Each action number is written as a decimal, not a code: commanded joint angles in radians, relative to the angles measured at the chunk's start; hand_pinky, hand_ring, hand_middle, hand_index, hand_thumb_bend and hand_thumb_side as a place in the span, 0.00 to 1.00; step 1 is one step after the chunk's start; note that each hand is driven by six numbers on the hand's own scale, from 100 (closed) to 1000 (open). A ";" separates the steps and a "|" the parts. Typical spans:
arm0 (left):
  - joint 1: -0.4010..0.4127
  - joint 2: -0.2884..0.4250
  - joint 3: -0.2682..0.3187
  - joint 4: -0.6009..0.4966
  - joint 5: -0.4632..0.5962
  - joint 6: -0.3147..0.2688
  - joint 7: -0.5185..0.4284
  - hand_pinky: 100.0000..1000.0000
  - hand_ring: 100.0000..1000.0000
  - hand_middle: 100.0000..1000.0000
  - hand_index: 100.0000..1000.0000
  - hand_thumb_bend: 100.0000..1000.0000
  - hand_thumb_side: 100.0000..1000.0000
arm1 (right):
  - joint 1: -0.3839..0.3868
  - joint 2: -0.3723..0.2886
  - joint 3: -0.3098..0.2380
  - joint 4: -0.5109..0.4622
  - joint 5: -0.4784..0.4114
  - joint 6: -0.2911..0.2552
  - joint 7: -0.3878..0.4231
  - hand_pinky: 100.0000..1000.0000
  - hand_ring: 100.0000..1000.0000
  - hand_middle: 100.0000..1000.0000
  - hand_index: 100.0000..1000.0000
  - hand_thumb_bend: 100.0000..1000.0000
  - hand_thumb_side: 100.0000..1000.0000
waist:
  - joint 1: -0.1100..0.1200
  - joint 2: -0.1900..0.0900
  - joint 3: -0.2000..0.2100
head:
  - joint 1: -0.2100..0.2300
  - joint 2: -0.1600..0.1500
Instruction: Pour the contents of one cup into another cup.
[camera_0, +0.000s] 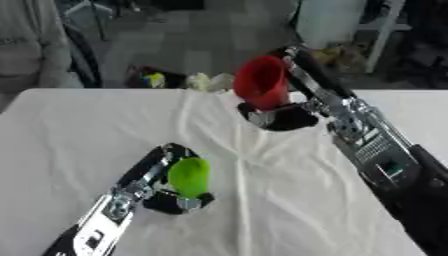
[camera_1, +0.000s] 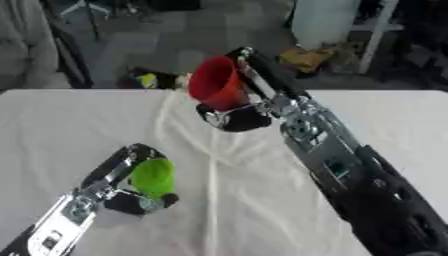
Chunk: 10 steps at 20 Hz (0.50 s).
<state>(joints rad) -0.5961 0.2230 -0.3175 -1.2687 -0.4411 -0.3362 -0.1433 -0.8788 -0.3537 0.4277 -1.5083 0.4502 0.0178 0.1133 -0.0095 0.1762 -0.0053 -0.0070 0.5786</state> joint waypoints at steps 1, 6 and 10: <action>-0.023 -0.004 0.000 0.005 -0.015 -0.009 0.002 0.00 0.01 0.29 0.59 0.20 0.12 | -0.031 0.006 0.004 -0.028 0.047 -0.018 0.024 0.47 0.23 0.22 0.36 0.00 0.08 | -0.001 -0.022 0.001 | -0.004 0.001; -0.026 -0.015 0.004 0.019 -0.023 -0.011 0.006 0.00 0.01 0.29 0.59 0.20 0.12 | -0.039 0.023 0.017 -0.024 0.116 -0.047 0.048 0.48 0.24 0.22 0.37 0.00 0.10 | -0.003 -0.020 0.000 | -0.008 0.001; -0.028 -0.019 0.004 0.023 -0.026 -0.013 0.006 0.00 0.01 0.29 0.59 0.20 0.12 | -0.042 0.032 0.027 -0.019 0.166 -0.075 0.068 0.48 0.24 0.22 0.37 0.00 0.11 | -0.004 -0.018 0.000 | -0.008 0.002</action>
<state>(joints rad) -0.6007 0.2011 -0.3172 -1.2360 -0.4627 -0.3442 -0.1395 -0.8982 -0.3181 0.4581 -1.5160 0.5958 -0.0471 0.1766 -0.0148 0.1746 -0.0054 -0.0118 0.5788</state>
